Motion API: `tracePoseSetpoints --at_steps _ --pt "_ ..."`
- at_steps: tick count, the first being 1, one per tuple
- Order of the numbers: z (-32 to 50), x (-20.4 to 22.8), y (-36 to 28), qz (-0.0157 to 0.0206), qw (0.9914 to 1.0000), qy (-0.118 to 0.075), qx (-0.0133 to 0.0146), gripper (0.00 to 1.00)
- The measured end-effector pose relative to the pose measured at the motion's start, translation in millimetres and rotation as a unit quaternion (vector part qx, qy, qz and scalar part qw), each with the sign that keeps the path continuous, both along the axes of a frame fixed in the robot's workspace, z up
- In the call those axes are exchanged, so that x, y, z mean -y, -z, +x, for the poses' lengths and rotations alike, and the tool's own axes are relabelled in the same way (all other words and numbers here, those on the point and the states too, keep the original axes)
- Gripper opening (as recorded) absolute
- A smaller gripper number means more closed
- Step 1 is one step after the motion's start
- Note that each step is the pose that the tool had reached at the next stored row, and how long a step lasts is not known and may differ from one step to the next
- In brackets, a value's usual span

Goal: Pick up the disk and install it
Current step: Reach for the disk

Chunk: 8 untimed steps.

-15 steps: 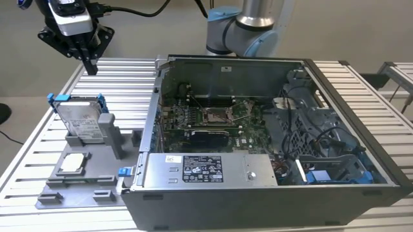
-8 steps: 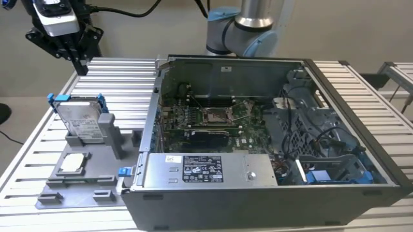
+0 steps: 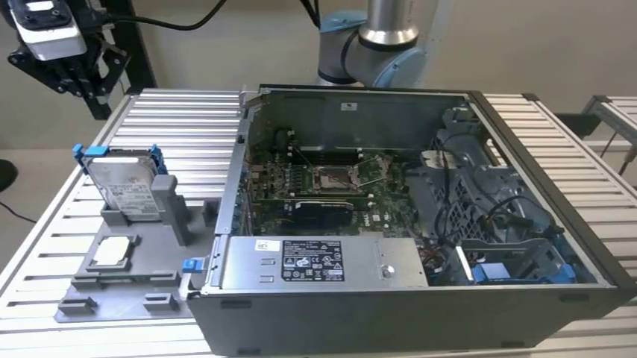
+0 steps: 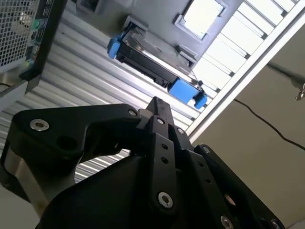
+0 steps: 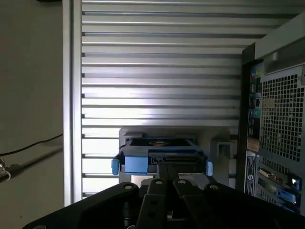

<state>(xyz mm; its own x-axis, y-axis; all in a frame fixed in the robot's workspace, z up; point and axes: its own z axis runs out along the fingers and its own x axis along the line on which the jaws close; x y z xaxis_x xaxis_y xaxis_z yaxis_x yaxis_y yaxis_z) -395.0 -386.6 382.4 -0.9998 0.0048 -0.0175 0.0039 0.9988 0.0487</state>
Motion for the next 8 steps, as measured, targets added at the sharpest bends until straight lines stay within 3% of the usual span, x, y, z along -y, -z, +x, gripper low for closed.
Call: tracePoseSetpoints --at_steps 8 --pt "-17.3 4.1 6.1 0.0 1.0 0.0 -0.0018 0.0"
